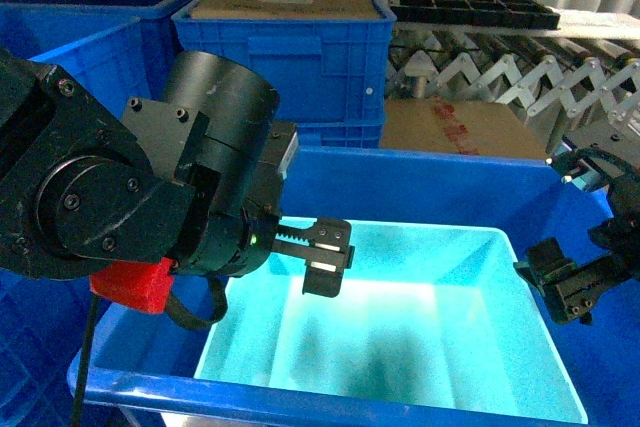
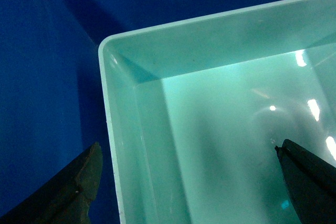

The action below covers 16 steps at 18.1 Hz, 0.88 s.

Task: Stack blue boxes stably on right

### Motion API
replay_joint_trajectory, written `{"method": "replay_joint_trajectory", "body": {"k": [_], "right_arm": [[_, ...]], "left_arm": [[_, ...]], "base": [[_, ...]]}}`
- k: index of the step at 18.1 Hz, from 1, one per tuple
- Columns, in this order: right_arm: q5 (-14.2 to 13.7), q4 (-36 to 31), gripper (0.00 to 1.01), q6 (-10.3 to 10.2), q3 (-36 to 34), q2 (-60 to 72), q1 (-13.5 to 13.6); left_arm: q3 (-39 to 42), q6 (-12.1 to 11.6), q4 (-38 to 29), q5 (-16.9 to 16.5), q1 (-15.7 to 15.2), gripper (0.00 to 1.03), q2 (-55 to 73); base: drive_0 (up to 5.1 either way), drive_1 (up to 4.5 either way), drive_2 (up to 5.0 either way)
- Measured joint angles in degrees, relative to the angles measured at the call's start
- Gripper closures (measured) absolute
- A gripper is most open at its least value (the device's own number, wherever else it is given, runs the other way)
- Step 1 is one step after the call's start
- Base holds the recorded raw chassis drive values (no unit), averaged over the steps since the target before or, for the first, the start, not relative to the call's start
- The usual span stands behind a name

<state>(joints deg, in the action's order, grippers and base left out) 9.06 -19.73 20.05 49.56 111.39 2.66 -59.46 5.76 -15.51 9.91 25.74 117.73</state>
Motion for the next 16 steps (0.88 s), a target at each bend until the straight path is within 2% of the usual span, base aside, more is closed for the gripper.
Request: {"method": "replay_joint_trajectory", "body": {"k": [3, 5, 9, 11, 12, 13, 14, 15, 16], "right_arm": [[0.59, -0.26, 0.03, 0.07, 0.07, 0.00, 0.04], [1.57, -0.81, 0.03, -0.77, 2.19, -0.04, 0.09], [5.64, -0.31, 0.03, -5.77, 9.09, -4.33, -1.07], [10.45, -1.22, 0.03, -9.44, 10.27, -8.90, -5.29], [11.61, -1.36, 0.03, -11.10, 10.25, -11.41, -8.15], [12.44, -1.31, 0.03, -11.72, 10.23, -12.76, -9.70], [13.84, -0.31, 0.03, -13.35, 9.97, -16.31, -12.24], [14.45, -0.74, 0.03, -14.80, 8.98, -20.37, -14.08], [14.82, -0.79, 0.03, -15.80, 7.93, -23.63, -14.58]], "left_arm": [[0.00, -0.17, -0.96, 1.14, -0.02, 0.05, -0.07], [-1.11, -0.26, -1.57, 0.87, -0.09, 0.05, -1.75], [-3.04, -0.22, -1.92, -1.25, -2.19, 0.05, -10.84], [1.29, -1.62, -2.89, -2.80, -4.74, 0.05, -19.39], [4.63, -2.19, -3.06, -3.17, -6.67, 0.05, -24.76], [6.75, -2.21, -2.27, -3.80, -8.24, 0.05, -28.70], [9.40, -2.16, -0.90, -4.48, -10.25, 0.05, -34.12], [11.98, -2.27, 1.33, -4.52, -12.46, 0.05, -40.54], [13.11, -2.27, 2.91, -4.59, -13.66, 0.05, -44.61]], "base": [[0.0, 0.00, 0.0], [0.0, 0.00, 0.0], [0.0, 0.00, 0.0], [0.0, 0.00, 0.0], [0.0, 0.00, 0.0], [0.0, 0.00, 0.0], [0.0, 0.00, 0.0], [0.0, 0.00, 0.0], [0.0, 0.00, 0.0]]}}
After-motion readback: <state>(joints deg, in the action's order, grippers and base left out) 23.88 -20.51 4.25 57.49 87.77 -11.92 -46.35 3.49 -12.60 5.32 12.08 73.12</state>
